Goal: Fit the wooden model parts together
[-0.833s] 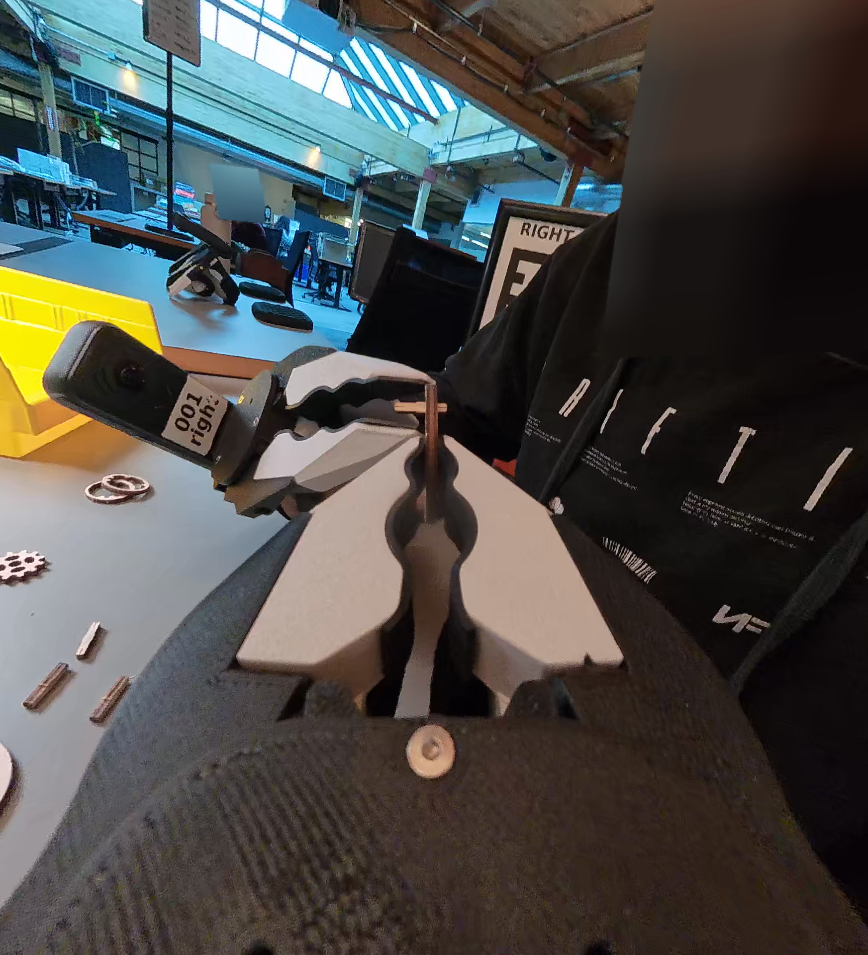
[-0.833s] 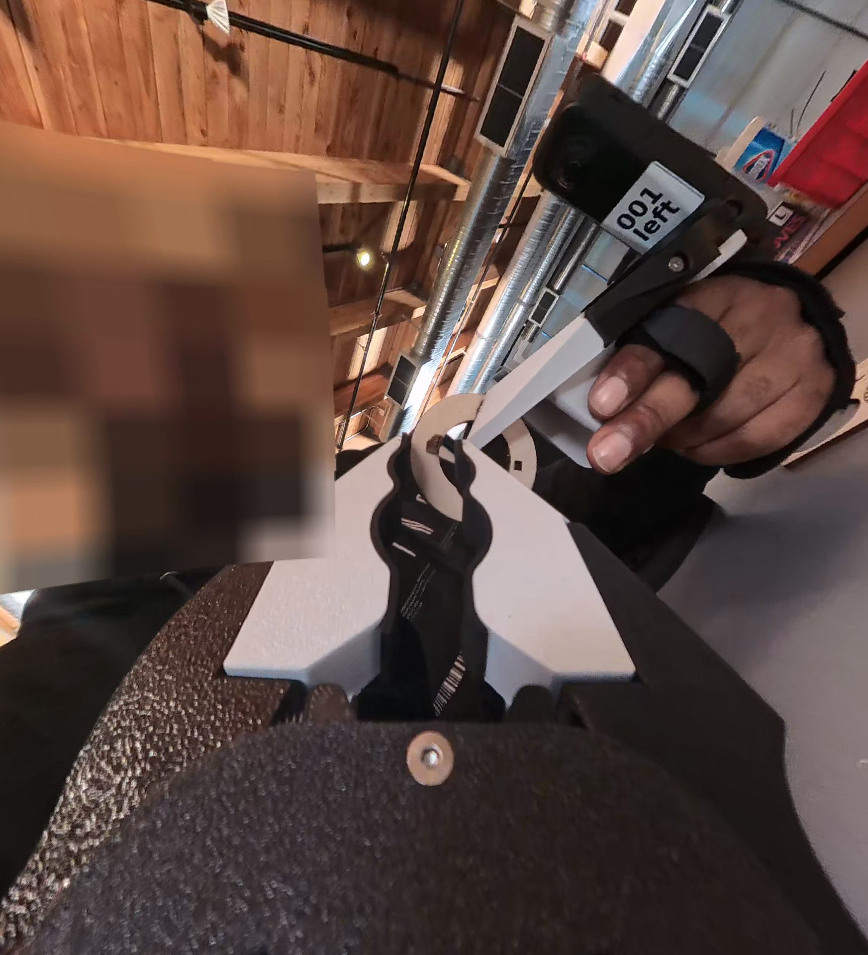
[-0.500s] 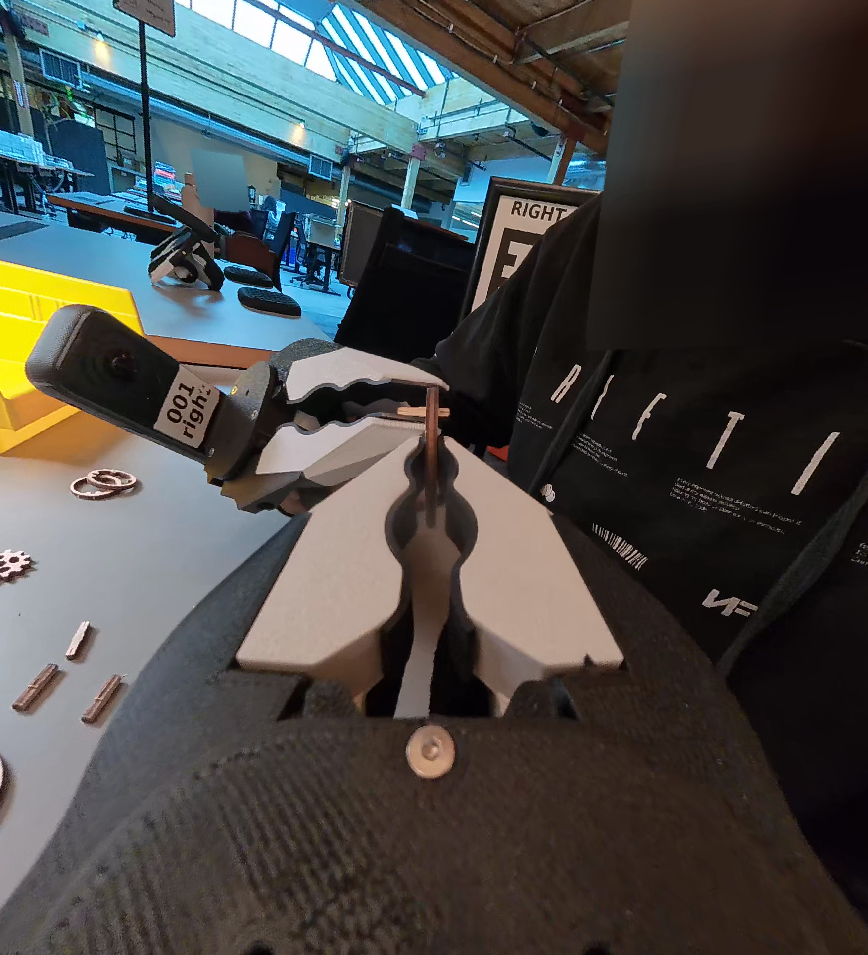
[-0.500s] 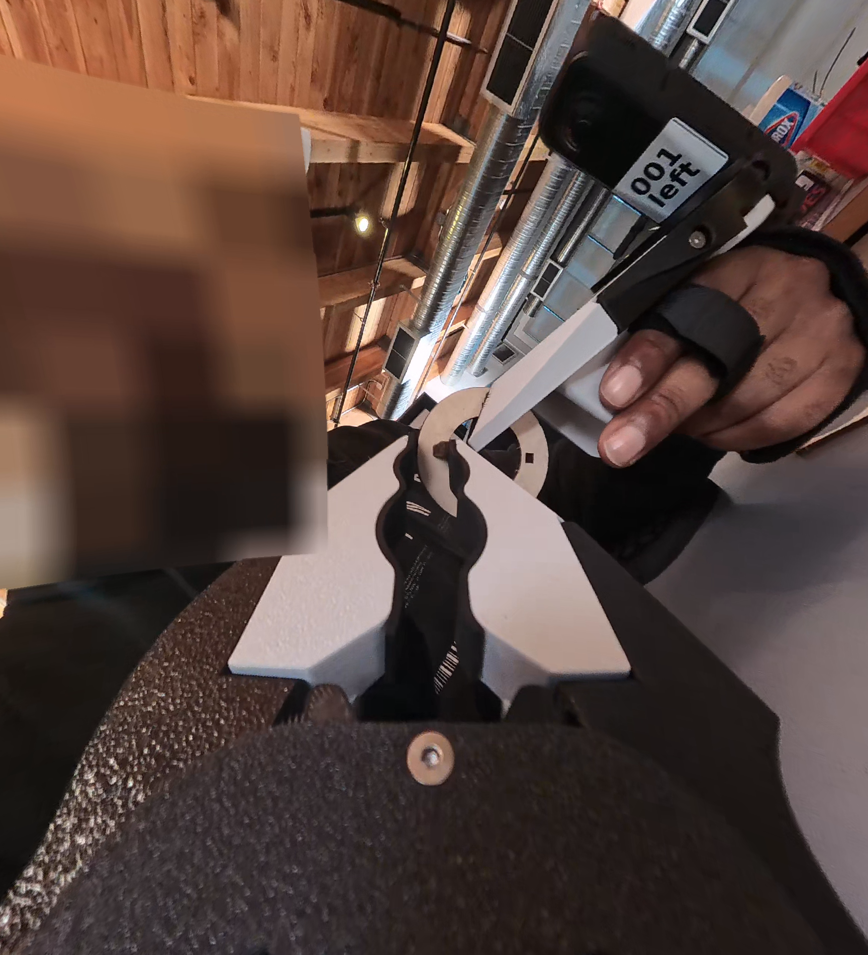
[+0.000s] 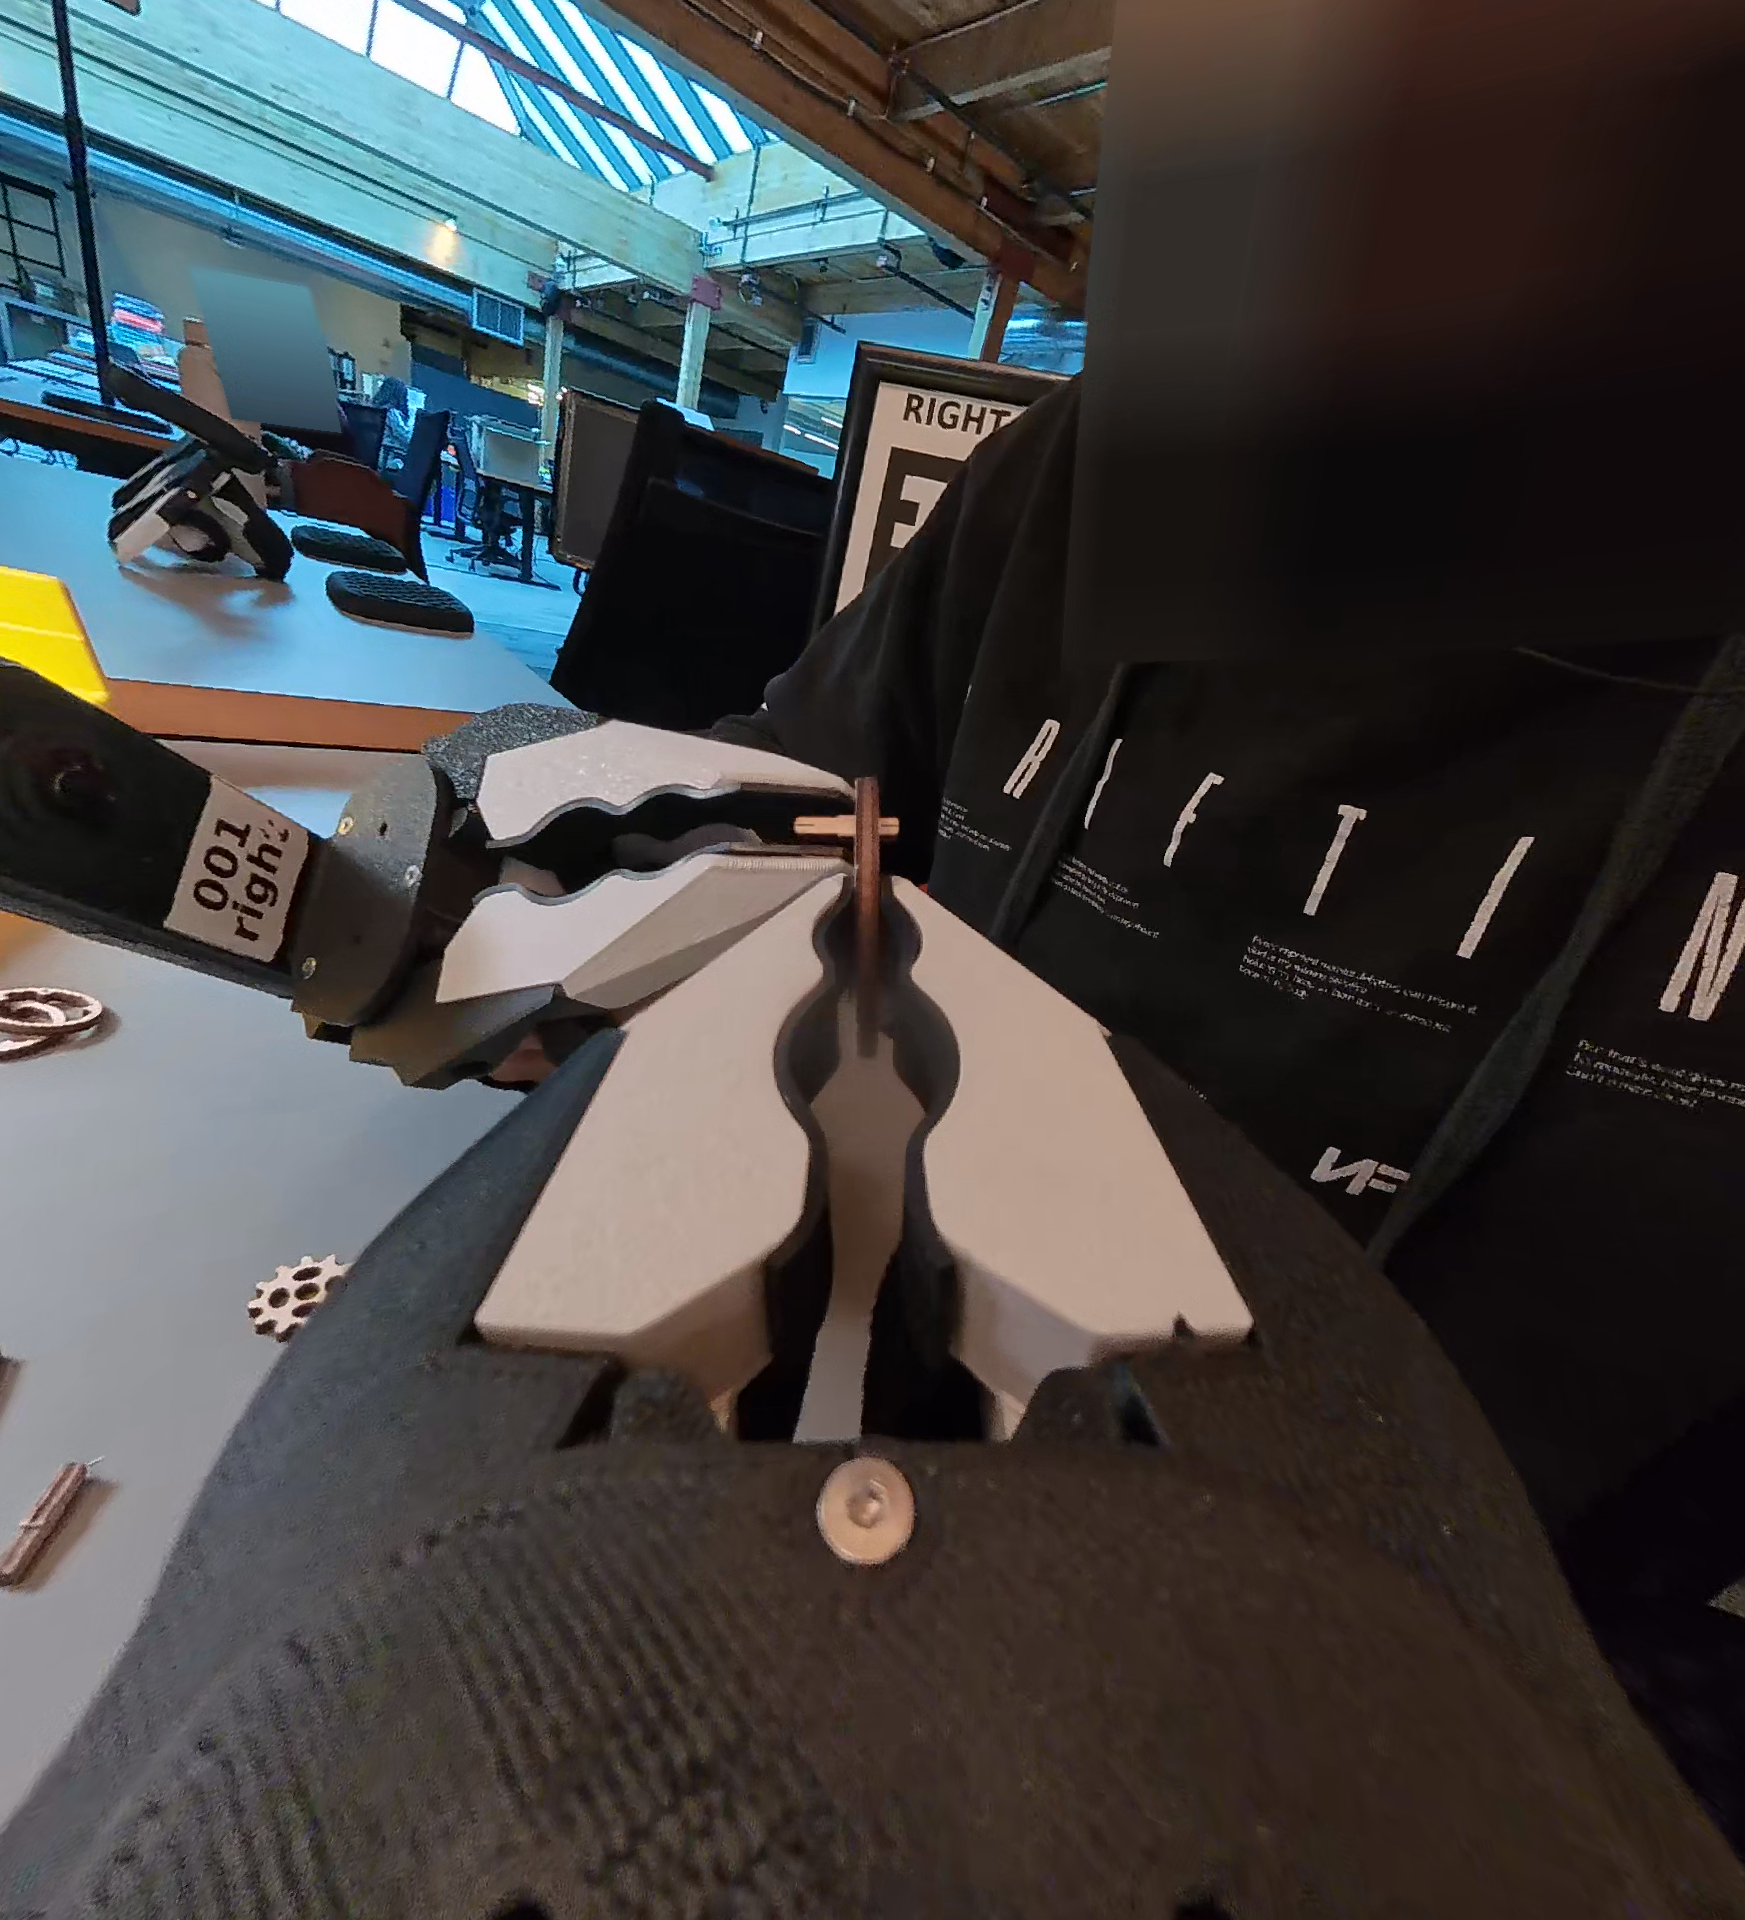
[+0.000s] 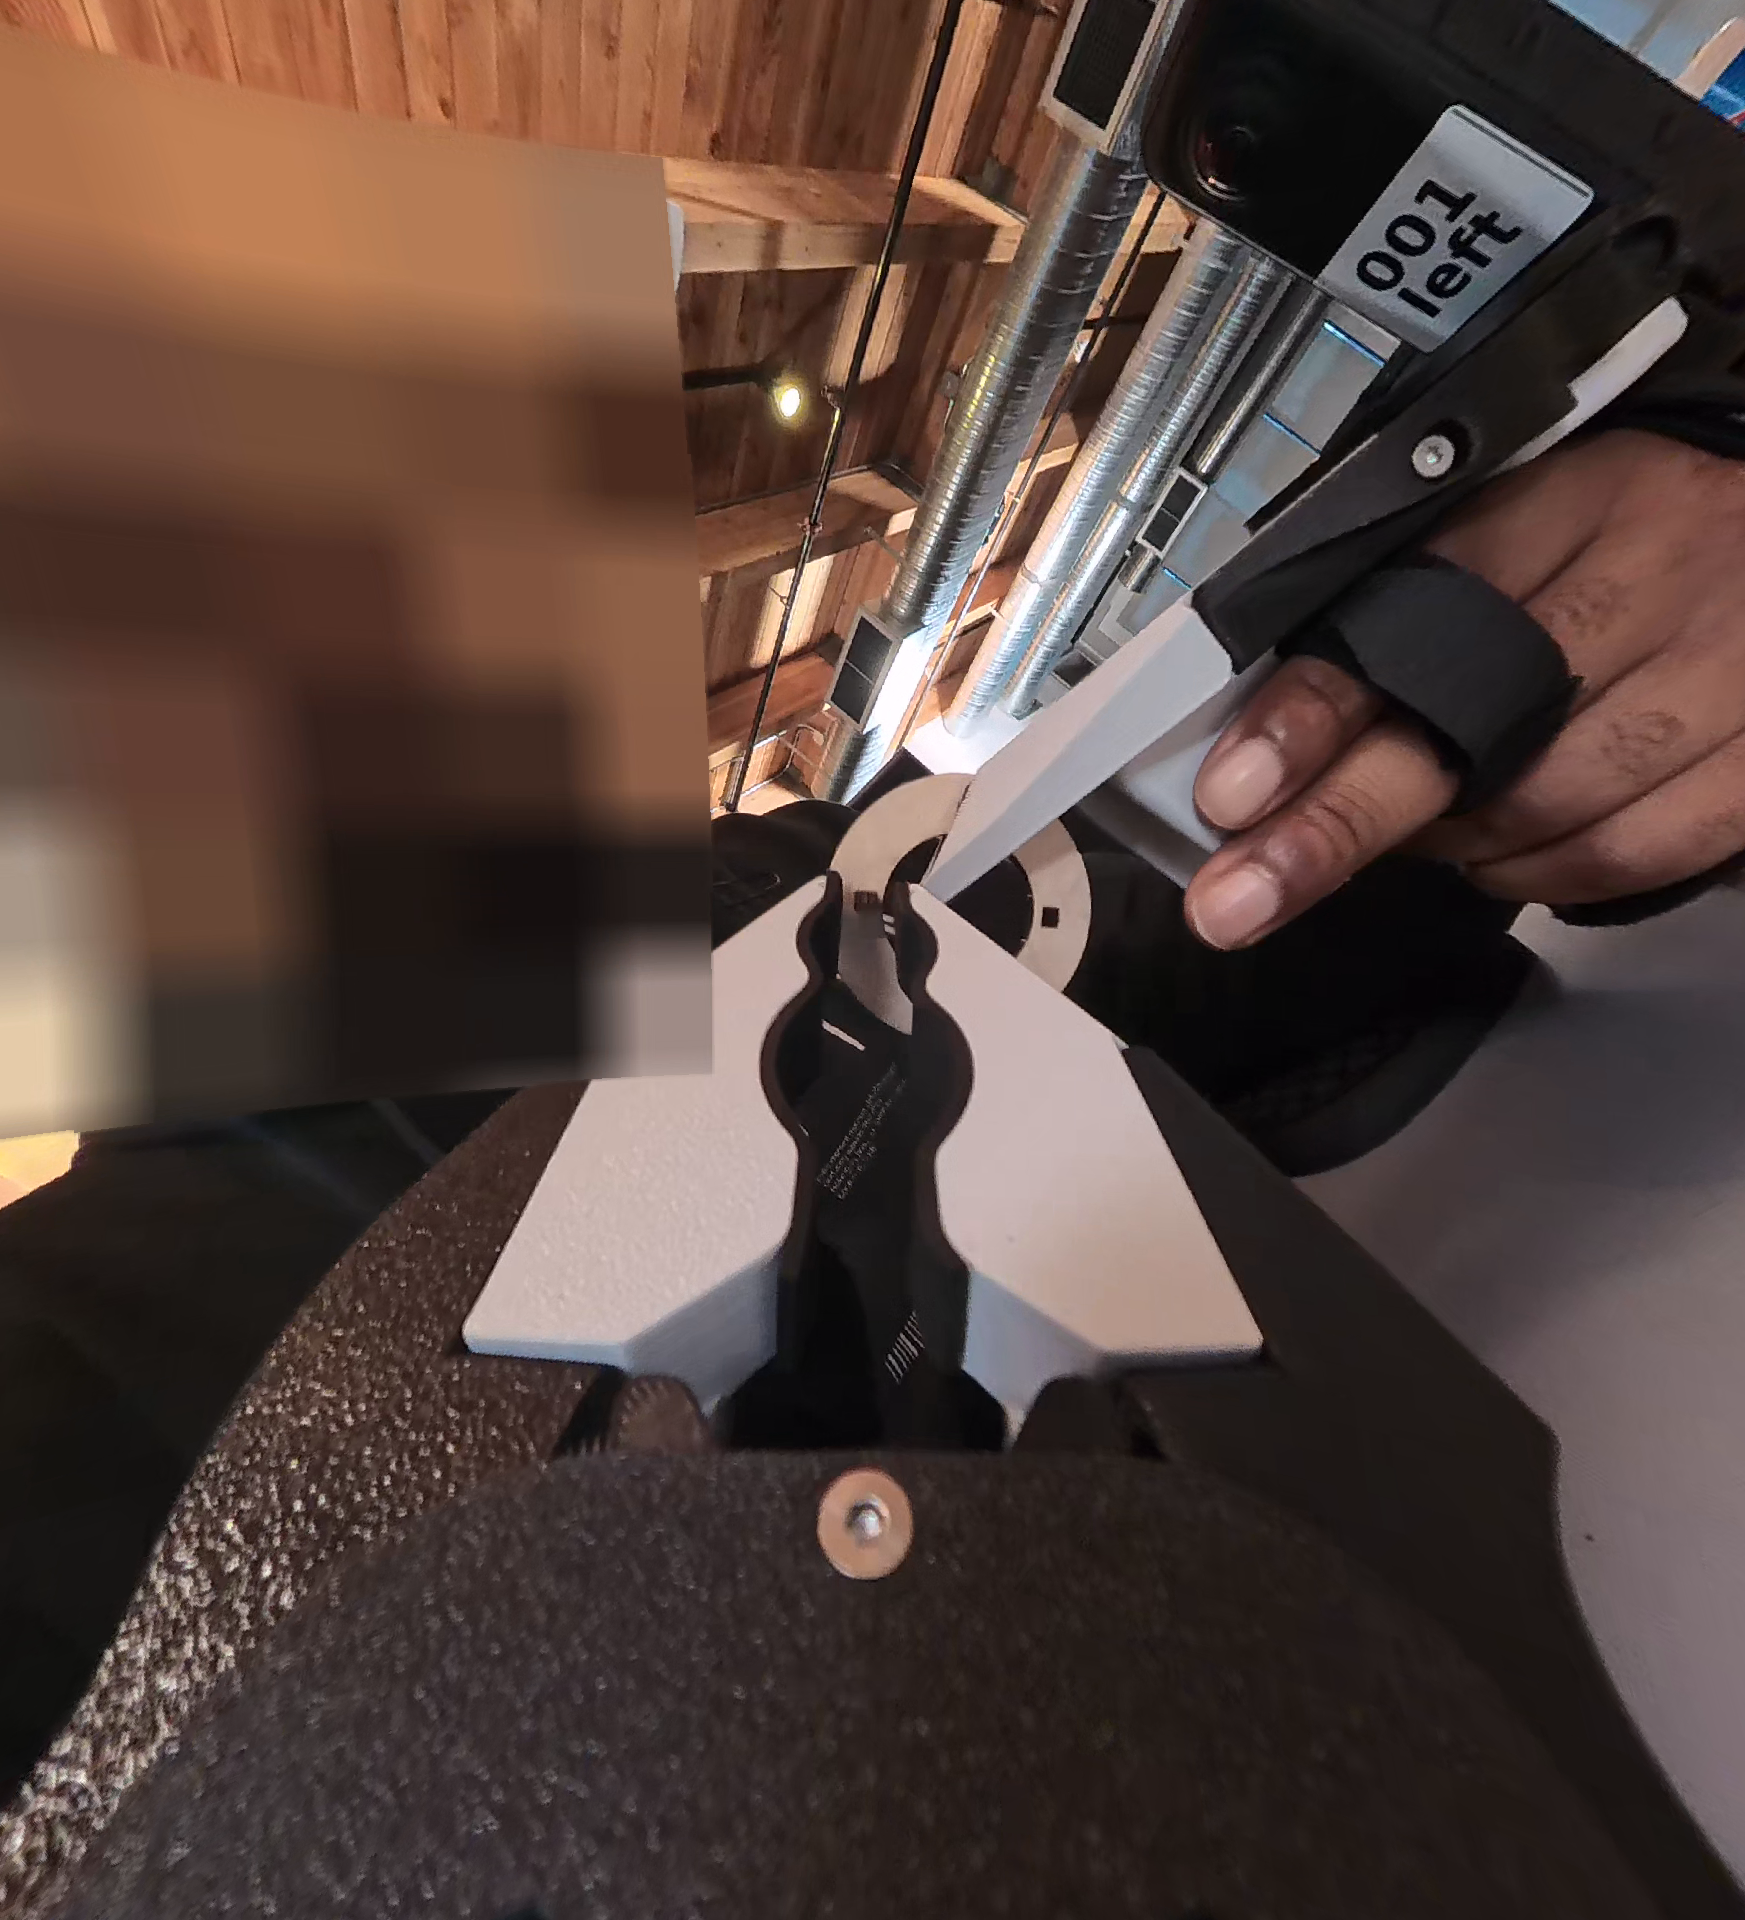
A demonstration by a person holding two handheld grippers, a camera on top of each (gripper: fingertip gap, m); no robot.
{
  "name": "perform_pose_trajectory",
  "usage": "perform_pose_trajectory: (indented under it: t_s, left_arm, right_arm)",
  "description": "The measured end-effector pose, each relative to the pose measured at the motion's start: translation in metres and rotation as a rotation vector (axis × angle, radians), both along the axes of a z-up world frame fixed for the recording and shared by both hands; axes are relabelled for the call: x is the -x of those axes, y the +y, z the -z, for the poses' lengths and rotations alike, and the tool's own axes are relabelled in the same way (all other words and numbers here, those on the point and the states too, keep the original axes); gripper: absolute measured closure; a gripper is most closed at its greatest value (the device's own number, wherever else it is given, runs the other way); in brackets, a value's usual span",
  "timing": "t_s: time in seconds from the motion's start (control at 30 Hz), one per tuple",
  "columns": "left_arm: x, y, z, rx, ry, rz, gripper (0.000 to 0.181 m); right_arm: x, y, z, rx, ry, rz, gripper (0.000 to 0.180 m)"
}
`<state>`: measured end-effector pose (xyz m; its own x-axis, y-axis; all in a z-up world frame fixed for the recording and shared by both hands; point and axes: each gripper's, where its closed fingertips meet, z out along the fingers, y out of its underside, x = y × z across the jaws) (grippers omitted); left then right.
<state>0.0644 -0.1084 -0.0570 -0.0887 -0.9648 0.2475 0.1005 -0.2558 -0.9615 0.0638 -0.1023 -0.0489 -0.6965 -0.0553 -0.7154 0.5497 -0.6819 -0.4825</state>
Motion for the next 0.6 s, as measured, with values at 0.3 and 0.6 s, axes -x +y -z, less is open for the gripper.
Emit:
perform_pose_trajectory:
  t_s: [0.3, 0.6]
  left_arm:
    - [0.023, 0.041, 0.011, 0.180, 0.028, -0.214, 0.143]
    - [0.042, 0.097, 0.039, 0.501, -0.003, -0.492, 0.148]
  right_arm:
    - [0.005, 0.012, 0.003, -0.431, 0.131, 0.295, 0.178]
    - [0.036, 0.083, 0.062, -1.723, 0.258, 0.963, 0.179]
